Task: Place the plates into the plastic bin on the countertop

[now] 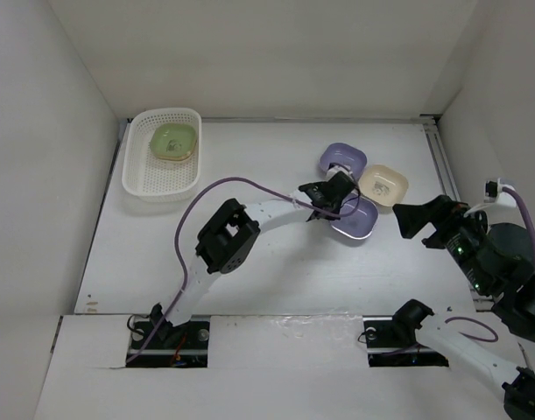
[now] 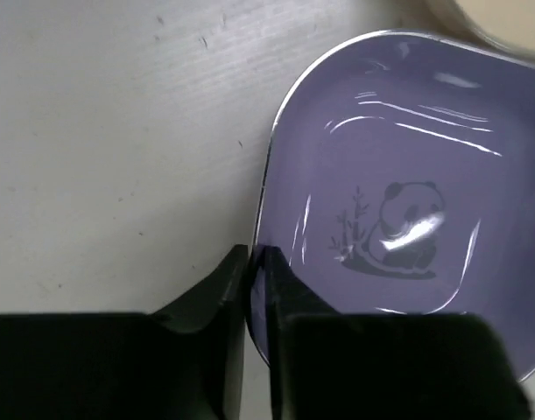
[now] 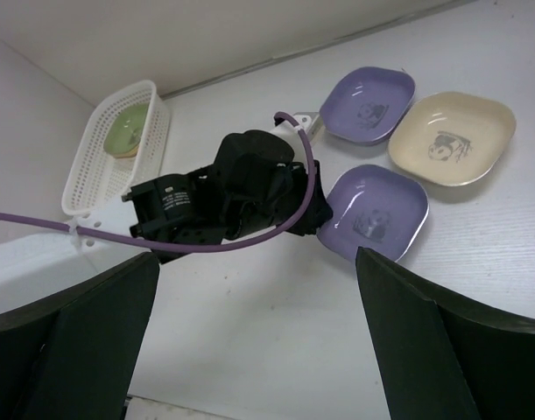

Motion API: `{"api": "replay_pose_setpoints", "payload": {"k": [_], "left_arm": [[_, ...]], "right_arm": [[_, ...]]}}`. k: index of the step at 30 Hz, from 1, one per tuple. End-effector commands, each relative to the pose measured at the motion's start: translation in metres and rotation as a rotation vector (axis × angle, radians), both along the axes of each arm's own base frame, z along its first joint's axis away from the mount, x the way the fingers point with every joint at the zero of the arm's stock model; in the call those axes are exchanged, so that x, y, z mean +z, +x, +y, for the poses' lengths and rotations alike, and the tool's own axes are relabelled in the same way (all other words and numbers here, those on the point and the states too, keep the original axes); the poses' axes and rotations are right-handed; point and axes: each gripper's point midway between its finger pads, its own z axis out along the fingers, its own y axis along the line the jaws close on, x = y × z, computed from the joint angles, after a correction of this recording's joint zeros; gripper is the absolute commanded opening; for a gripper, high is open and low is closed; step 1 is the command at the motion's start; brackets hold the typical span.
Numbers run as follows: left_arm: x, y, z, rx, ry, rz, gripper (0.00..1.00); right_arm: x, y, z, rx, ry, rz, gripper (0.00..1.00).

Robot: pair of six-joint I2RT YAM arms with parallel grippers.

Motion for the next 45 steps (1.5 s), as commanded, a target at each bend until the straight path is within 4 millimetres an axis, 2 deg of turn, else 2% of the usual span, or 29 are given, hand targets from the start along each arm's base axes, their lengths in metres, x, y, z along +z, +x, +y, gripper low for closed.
{"api": "replay_pose_setpoints", "payload": {"k": [1,5,7,9,11,13,14,15,17,18,21,22,23,24,25,26,28,29,31,32,33,34,35,36,39,42,45], "left_arm": [[0.008,0.0,0.031,0.055,0.12,-0.024,0.0],[0.02,-0.016,0.079,0.106,0.212,-0.043,0.0],[0.036,-0.02,0.106,0.166,0.253,-0.078,0.0],[0.046,-0.013,0.137,0.227,0.283,-0.066,0.0],[0.072,0.003,0.167,0.338,0.261,-0.093,0.0],[0.091,0.017,0.184,0.411,0.198,-0.097,0.0],[0.115,0.024,0.191,0.452,0.122,-0.106,0.0],[0.129,0.046,0.214,0.532,0.058,-0.12,0.0],[0.157,0.066,0.239,0.633,-0.064,-0.145,0.0],[0.182,0.084,0.275,0.76,-0.156,-0.178,0.0],[0.22,0.108,0.328,0.922,-0.315,-0.252,0.0],[0.223,0.12,0.367,1.03,-0.351,-0.27,0.0],[0.233,0.126,0.383,1.081,-0.414,-0.289,0.0],[0.233,0.129,0.397,1.118,-0.448,-0.276,0.0],[0.231,0.136,0.433,1.208,-0.472,-0.278,0.0],[0.237,0.145,0.446,1.227,-0.518,-0.297,0.0],[0.232,0.156,0.47,1.301,-0.56,-0.297,0.0],[0.23,0.159,0.491,1.359,-0.562,-0.31,0.0],[0.225,0.169,0.506,1.418,-0.607,-0.318,0.0],[0.211,0.175,0.515,1.451,-0.616,-0.289,0.0],[0.211,0.183,0.512,1.446,-0.647,-0.285,0.0],[0.201,0.186,0.516,1.467,-0.659,-0.262,0.0],[0.188,0.193,0.514,1.493,-0.688,-0.228,0.0],[0.189,0.201,0.514,1.498,-0.718,-0.242,0.0],[0.168,0.213,0.51,1.539,-0.775,-0.188,0.0],[0.16,0.228,0.504,1.546,-0.818,-0.178,0.0],[0.148,0.23,0.499,1.576,-0.829,-0.111,0.0]], "right_arm": [[0.008,0.003,0.003,0.009,0.017,-0.046,1.0],[0.009,0.005,0.005,0.008,0.022,-0.053,1.0],[0.007,0.006,0.007,0.018,0.024,-0.052,1.0],[0.009,0.01,0.012,0.029,0.021,-0.061,1.0],[0.009,0.011,0.015,0.04,0.026,-0.065,1.0],[0.01,0.012,0.022,0.066,0.032,-0.067,1.0],[0.008,0.016,0.025,0.066,0.029,-0.062,1.0],[0.008,0.015,0.027,0.078,0.03,-0.061,1.0],[0.005,0.02,0.033,0.09,0.03,-0.057,1.0],[0.005,0.019,0.035,0.102,0.031,-0.056,1.0],[-0.001,0.024,0.041,0.114,0.027,-0.048,1.0],[-0.004,0.025,0.044,0.126,0.027,-0.044,1.0],[-0.002,0.025,0.045,0.127,0.033,-0.053,1.0],[-0.008,0.027,0.048,0.136,0.023,-0.036,1.0],[-0.011,0.028,0.052,0.149,0.023,-0.032,1.0],[-0.009,0.028,0.052,0.151,0.02,-0.042,1.0],[-0.016,0.029,0.058,0.175,0.017,-0.032,1.0],[-0.016,0.029,0.058,0.175,0.017,-0.031,1.0],[-0.019,0.029,0.065,0.21,0.024,-0.033,1.0],[-0.019,0.028,0.066,0.219,0.025,-0.032,1.0],[-0.016,0.028,0.067,0.219,0.031,-0.042,1.0],[-0.02,0.028,0.069,0.231,0.028,-0.034,1.0],[-0.017,0.028,0.071,0.24,0.036,-0.043,1.0],[-0.017,0.028,0.071,0.24,0.036,-0.043,1.0],[-0.021,0.027,0.073,0.251,0.032,-0.033,1.0],[-0.03,0.028,0.076,0.261,0.023,-0.015,1.0],[-0.032,0.027,0.075,0.261,0.023,-0.015,1.0]]}}
